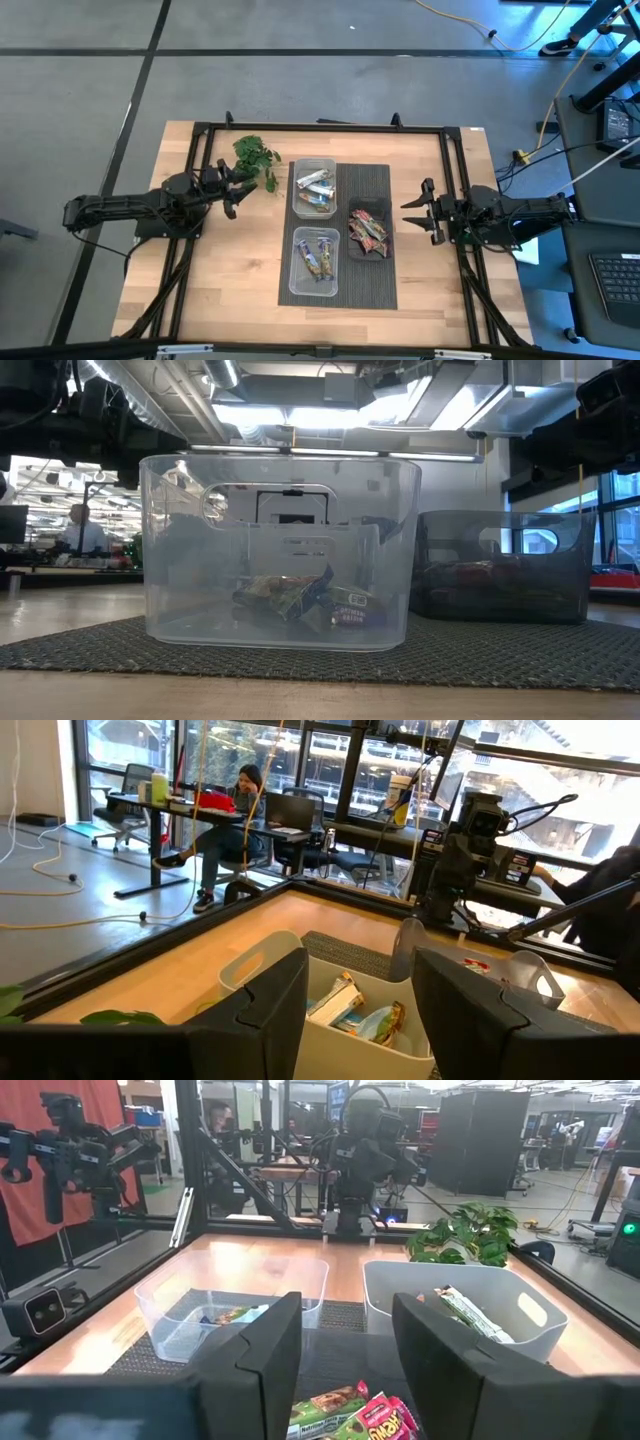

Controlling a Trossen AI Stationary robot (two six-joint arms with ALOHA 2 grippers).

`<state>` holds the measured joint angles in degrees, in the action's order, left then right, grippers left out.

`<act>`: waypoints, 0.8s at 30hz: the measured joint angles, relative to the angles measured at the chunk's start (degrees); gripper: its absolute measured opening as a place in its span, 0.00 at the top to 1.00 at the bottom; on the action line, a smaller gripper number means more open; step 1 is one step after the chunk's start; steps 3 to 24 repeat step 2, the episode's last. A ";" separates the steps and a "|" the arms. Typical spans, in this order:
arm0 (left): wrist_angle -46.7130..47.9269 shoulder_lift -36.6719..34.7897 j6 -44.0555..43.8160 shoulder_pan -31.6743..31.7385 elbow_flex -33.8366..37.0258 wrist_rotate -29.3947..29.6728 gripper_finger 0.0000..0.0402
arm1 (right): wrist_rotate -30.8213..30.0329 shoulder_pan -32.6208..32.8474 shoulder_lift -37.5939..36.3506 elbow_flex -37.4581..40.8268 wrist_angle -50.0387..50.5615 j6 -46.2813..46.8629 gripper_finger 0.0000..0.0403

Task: Pick and place Granola Bars by type
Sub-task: Return to Home Position

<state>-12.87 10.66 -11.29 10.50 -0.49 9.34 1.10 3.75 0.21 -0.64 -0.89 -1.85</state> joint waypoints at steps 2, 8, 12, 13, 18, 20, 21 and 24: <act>0.01 -0.02 0.00 0.00 0.00 0.00 0.57 | 0.00 0.00 0.00 0.00 0.00 0.08 0.60; 0.01 -0.02 0.00 0.00 0.00 0.00 0.57 | 0.00 0.00 0.00 0.00 0.00 0.08 0.60; 0.01 -0.02 0.00 0.00 0.00 0.00 0.57 | 0.00 0.00 0.00 0.00 0.00 0.08 0.60; 0.01 -0.02 0.00 0.00 0.00 0.00 0.57 | 0.00 0.00 0.00 0.00 0.00 0.08 0.60; 0.01 -0.02 0.00 0.00 0.00 0.00 0.57 | 0.00 0.00 0.00 0.00 0.00 0.08 0.60; 0.01 -0.02 0.00 0.00 0.00 0.00 0.57 | 0.00 0.00 0.00 0.00 0.00 0.08 0.60; 0.01 -0.02 0.00 0.00 0.00 0.00 0.57 | 0.00 0.00 0.00 0.00 0.00 0.08 0.60; 0.01 -0.02 0.00 0.00 0.00 0.00 0.57 | 0.00 0.00 0.00 0.00 0.00 0.08 0.60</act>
